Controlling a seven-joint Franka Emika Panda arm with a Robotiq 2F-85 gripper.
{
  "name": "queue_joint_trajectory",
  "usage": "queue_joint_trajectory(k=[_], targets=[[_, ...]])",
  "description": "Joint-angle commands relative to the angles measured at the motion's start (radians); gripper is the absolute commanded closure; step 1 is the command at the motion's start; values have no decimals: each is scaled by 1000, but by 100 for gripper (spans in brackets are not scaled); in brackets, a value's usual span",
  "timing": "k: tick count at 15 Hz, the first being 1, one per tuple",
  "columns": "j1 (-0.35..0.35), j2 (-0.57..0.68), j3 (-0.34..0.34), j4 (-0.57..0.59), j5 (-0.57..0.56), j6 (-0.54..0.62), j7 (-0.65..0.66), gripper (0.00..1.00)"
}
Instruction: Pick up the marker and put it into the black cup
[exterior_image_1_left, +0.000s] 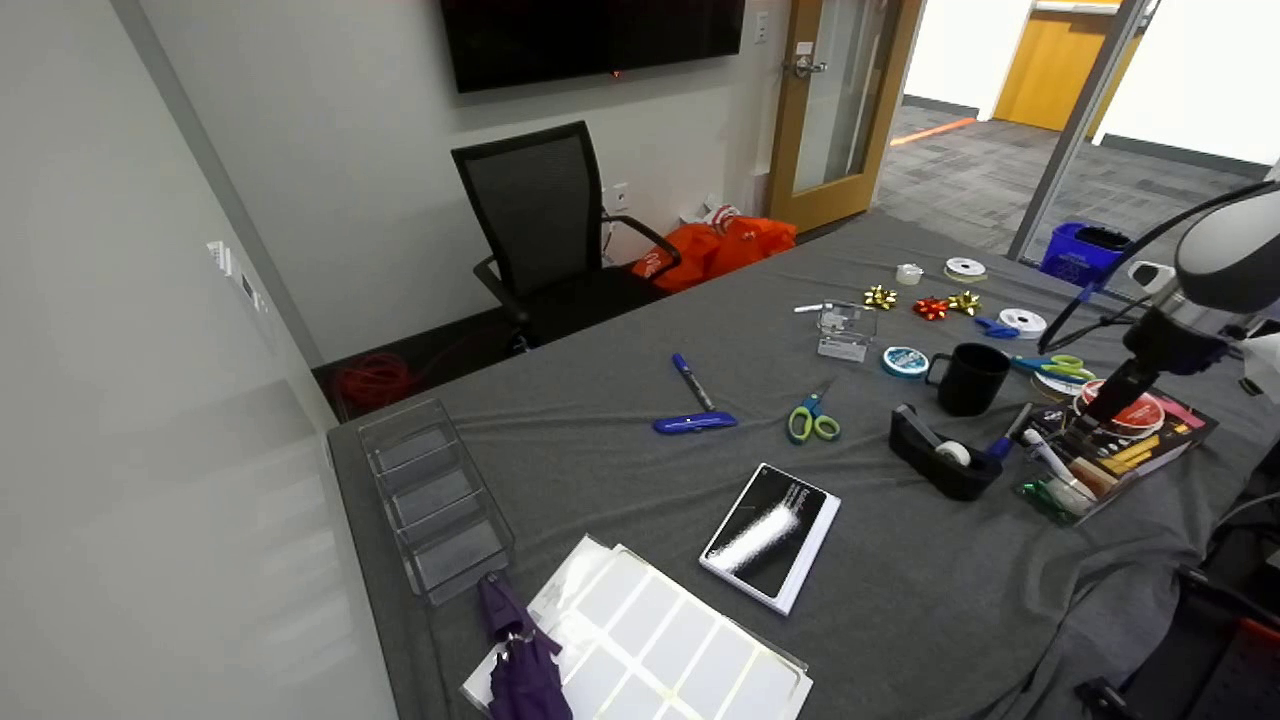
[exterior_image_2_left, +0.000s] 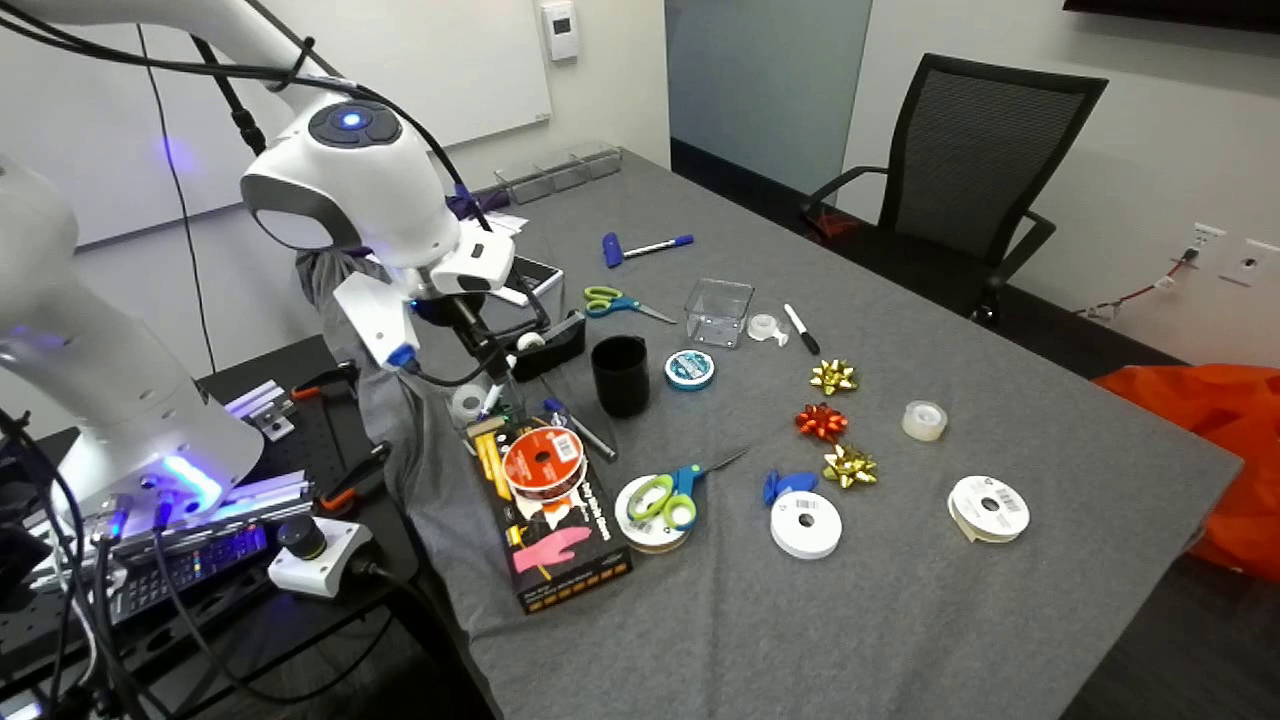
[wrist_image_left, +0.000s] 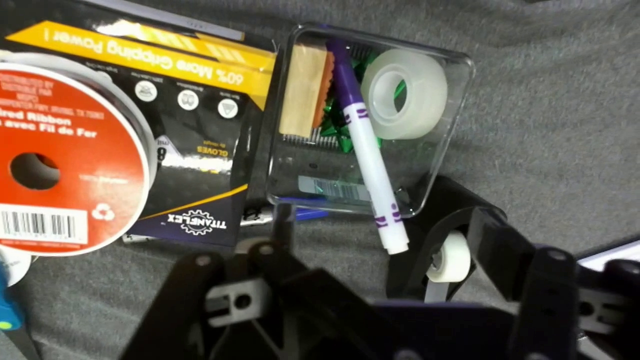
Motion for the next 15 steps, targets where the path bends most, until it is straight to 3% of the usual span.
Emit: queue_joint_trajectory(k=[1,2,4,7,8,9,13,15], targets=[[18,67,-2,0,99,62,-105,41],[7,26,0,0,52,17,-48,24],[8,47,0,1,68,32,-68,38],[9,53,0,1,69,39,-68,41],[9,53,0,1,69,40,-68,66],[8,59,-3,8,76,36,-81,68],[22,77,-1,15,163,31,-142,95],[29,88,4,9,210,52,-174,100]])
